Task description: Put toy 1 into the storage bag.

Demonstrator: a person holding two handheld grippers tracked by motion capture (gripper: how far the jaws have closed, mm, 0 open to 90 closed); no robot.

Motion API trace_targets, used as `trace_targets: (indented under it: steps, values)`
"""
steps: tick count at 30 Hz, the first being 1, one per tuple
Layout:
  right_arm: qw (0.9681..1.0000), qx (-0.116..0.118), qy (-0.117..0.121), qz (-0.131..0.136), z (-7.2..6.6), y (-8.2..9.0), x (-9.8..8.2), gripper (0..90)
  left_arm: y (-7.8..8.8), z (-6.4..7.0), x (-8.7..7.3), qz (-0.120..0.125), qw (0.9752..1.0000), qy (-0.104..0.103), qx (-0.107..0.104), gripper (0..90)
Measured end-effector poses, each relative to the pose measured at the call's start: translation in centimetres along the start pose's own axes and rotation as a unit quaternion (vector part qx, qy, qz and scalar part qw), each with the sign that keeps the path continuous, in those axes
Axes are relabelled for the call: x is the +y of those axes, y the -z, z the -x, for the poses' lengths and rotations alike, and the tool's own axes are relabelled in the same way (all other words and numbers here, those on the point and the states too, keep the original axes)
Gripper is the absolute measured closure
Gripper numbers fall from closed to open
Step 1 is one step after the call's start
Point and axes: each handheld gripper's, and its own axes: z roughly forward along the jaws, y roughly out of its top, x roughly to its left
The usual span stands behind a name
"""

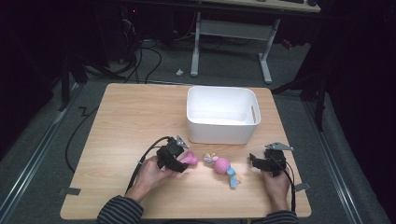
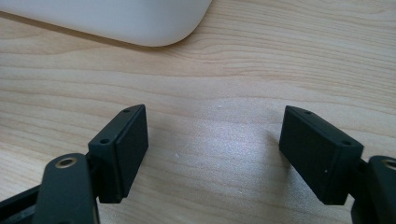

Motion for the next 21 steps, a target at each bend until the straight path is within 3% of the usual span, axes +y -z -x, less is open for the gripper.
trace_targets:
  steps: [12,21]
  values:
    - [1.0,0.001,0.002,0.001,0.0,0.0,0.0,23.9,-1.3,0.3,0.3,-0.019,0.9998,-0.006,0.0,49.5]
    - [1.0,0.001,0.002,0.001,0.0,0.0,0.0,23.9,-1.5,0.2,0.3,-0.028,0.9996,0.002,-0.003,56.8]
